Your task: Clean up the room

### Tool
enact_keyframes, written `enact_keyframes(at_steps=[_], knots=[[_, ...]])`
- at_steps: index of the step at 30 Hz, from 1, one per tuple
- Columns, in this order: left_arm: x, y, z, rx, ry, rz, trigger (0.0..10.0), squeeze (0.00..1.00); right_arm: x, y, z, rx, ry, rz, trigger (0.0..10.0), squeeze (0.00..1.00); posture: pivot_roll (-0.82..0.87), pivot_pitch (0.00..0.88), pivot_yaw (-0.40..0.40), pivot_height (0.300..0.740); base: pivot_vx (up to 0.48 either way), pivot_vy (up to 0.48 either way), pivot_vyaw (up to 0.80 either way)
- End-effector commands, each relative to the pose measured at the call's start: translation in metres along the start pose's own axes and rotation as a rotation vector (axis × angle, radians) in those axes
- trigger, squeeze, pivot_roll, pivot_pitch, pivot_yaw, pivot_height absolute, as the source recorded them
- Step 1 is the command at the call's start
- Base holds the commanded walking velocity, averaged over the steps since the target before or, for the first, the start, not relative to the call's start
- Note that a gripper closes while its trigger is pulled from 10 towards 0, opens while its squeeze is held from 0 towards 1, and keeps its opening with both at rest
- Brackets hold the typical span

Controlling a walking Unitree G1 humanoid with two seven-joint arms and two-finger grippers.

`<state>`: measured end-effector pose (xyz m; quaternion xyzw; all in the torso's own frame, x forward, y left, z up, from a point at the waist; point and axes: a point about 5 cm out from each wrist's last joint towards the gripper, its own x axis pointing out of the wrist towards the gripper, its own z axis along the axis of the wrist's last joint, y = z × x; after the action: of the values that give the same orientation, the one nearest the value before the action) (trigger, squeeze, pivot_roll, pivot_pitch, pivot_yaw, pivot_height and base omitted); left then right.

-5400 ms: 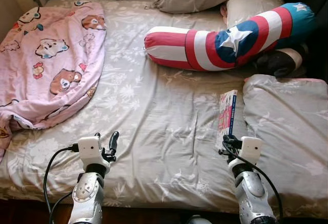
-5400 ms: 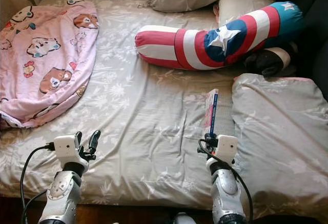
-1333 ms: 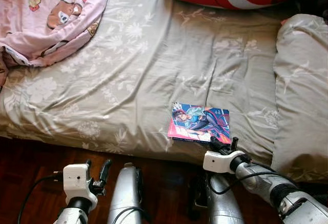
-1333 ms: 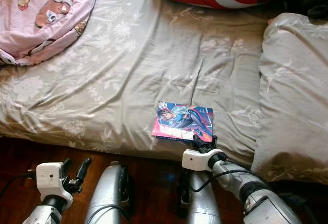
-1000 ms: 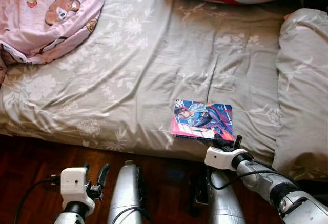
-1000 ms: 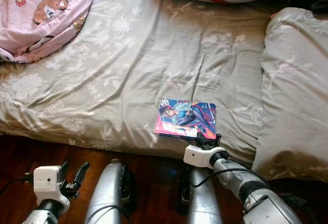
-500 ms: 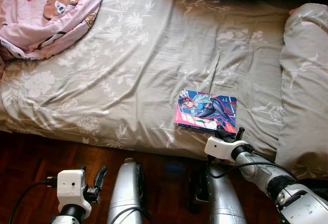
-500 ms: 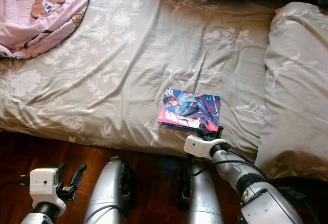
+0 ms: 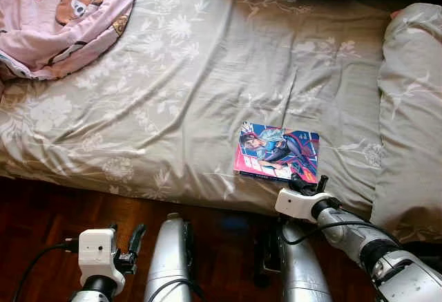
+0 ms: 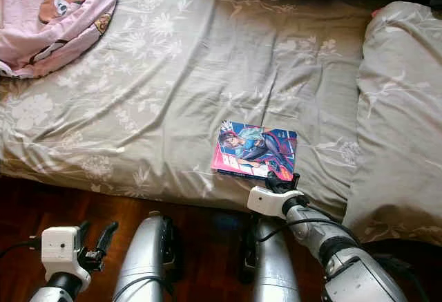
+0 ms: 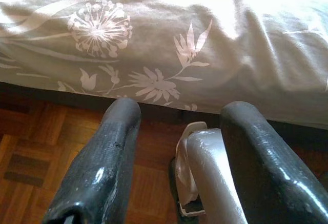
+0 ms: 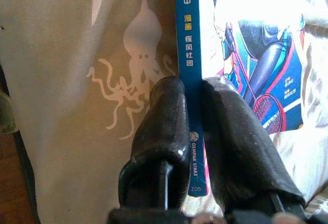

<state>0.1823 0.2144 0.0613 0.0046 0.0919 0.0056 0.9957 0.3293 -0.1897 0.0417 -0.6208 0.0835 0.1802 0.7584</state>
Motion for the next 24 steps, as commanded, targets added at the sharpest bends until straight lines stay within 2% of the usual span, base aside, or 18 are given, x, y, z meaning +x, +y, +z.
enact_keyframes(at_steps=[1, 2, 3, 4, 9, 10, 11, 12, 18, 20, 24], knots=[[-0.009, 0.001, -0.010, 0.009, 0.054, 0.008, 10.0, 0.00, -0.009, 0.021, -0.009, 0.011, 0.033, 0.076, 10.0, 0.73, 0.23, 0.548, 0.059, 0.643, 0.000, 0.000, 0.00], [-0.009, 0.001, -0.010, 0.009, 0.054, 0.007, 10.0, 0.00, -0.009, 0.022, -0.009, 0.013, 0.034, 0.076, 10.0, 0.84, 0.23, 0.548, 0.059, 0.643, 0.000, 0.000, 0.00], [-0.009, 0.001, -0.010, 0.009, 0.054, 0.007, 10.0, 0.00, -0.009, 0.022, -0.009, 0.014, 0.035, 0.077, 10.0, 0.84, 0.23, 0.548, 0.059, 0.643, 0.000, 0.000, 0.00], [-0.009, 0.001, -0.010, 0.009, 0.054, 0.007, 10.0, 0.00, -0.009, 0.022, -0.009, 0.018, 0.036, 0.077, 10.0, 0.94, 0.23, 0.545, 0.060, 0.643, 0.000, 0.000, 0.00], [-0.007, 0.001, -0.010, 0.009, 0.054, 0.005, 10.0, 0.00, -0.010, 0.024, -0.009, 0.016, 0.039, 0.083, 10.0, 0.90, 0.23, 0.539, 0.059, 0.643, 0.000, 0.000, 0.00], [-0.006, 0.000, -0.010, 0.009, 0.054, 0.004, 10.0, 0.00, -0.010, 0.024, -0.009, 0.015, 0.040, 0.084, 10.0, 0.78, 0.23, 0.538, 0.057, 0.643, 0.000, 0.000, 0.00], [-0.005, 0.000, -0.010, 0.010, 0.053, 0.002, 10.0, 0.00, -0.010, 0.024, -0.009, 0.014, 0.041, 0.084, 10.0, 0.56, 0.23, 0.537, 0.057, 0.643, 0.000, 0.000, 0.00], [-0.005, 0.000, -0.010, 0.012, 0.052, 0.000, 10.0, 0.00, -0.010, 0.024, -0.009, 0.020, 0.045, 0.084, 10.0, 0.00, 0.23, 0.533, 0.058, 0.643, 0.000, 0.000, 0.00], [0.003, -0.002, -0.012, 0.021, 0.050, -0.011, 10.0, 0.00, -0.008, 0.021, -0.007, 0.101, 0.044, 0.043, 10.0, 0.00, 0.21, 0.505, 0.052, 0.643, 0.000, 0.000, 0.00], [0.006, -0.003, -0.014, 0.018, 0.052, -0.012, 10.0, 0.00, -0.008, 0.016, -0.005, 0.147, 0.020, -0.013, 10.0, 0.00, 0.20, 0.484, 0.048, 0.643, 0.000, 0.000, 0.00], [0.010, -0.003, -0.016, 0.013, 0.057, -0.015, 10.0, 0.00, -0.010, 0.016, -0.003, 0.181, -0.015, -0.040, 10.0, 0.00, 0.18, 0.464, 0.041, 0.643, 0.000, 0.000, 0.00]])
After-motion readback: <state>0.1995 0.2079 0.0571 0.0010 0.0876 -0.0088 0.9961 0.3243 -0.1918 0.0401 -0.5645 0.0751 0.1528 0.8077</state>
